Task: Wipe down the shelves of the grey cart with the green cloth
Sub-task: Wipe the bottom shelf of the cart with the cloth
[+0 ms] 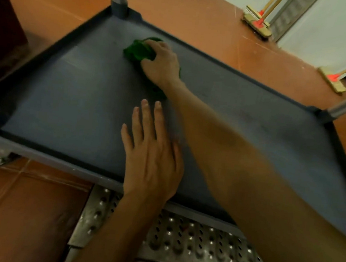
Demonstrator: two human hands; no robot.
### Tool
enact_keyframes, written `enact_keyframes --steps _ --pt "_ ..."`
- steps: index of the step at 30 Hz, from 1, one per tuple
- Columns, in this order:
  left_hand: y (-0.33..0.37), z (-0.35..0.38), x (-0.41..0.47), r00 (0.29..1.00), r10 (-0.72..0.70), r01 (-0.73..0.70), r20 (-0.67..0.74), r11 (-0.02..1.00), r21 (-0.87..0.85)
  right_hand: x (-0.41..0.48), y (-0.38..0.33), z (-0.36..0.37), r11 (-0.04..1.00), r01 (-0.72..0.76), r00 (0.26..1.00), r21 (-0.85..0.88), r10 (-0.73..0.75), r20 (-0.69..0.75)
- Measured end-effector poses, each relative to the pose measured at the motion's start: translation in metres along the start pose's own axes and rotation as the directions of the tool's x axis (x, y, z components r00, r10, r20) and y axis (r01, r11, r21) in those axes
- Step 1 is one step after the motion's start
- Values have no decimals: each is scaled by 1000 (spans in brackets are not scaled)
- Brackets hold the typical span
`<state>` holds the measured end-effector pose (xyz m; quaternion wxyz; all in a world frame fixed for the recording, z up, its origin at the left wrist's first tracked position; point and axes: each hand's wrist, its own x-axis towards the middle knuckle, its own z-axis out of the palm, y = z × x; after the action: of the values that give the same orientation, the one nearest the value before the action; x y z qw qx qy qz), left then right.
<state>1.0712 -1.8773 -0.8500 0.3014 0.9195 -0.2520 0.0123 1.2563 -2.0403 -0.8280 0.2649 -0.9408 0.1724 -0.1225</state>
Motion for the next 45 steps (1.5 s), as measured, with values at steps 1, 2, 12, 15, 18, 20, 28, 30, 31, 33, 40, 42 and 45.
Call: enact_keyframes --steps 1,2,12,15,18,20,28,30,31,33,40,42,45 --pt "0 -1 0 1000 -9 9 -22 1000 -11 -12 -3 4 999 49 999 4 -49 1" --pt "0 -3 0 999 -21 19 -48 999 -32 -25 -3 5 996 90 996 14 -90 4" --pt "-3 -18 4 997 -2 -8 -73 991 -136 -215 40 -55 958 282 955 45 -285 87" --pt "-5 -15 6 999 29 -32 -44 996 -83 -260 65 -82 952 304 948 45 -307 83" --pt "-6 -14 5 998 26 -29 -50 997 -66 -299 95 -114 957 281 955 78 -286 73" --pt "-7 -14 4 998 19 -23 -57 998 -66 -326 119 -137 968 235 970 92 -239 45" --pt "-5 -14 3 999 34 -36 -36 997 -71 -359 206 -184 982 -184 942 -36 166 -290" --pt "-3 -10 2 999 50 -50 -5 997 -57 -336 202 -171 963 -271 882 -1 248 -401" --pt "-1 -8 1 998 64 -64 6 997 -46 -323 196 -162 948 -318 840 20 292 -458" --pt "0 -5 -1 996 86 -86 4 996 -35 -295 178 -143 913 -403 750 60 367 -550" --pt "-1 -8 4 999 51 -52 -7 996 -72 -240 96 -83 937 -349 851 30 330 -408" --pt "-1 -9 5 998 52 -53 -18 996 -76 -245 71 -66 979 -201 921 30 199 -334" --pt "-3 -12 8 998 60 -62 -32 996 -66 -260 51 -56 997 -4 967 75 23 -252"
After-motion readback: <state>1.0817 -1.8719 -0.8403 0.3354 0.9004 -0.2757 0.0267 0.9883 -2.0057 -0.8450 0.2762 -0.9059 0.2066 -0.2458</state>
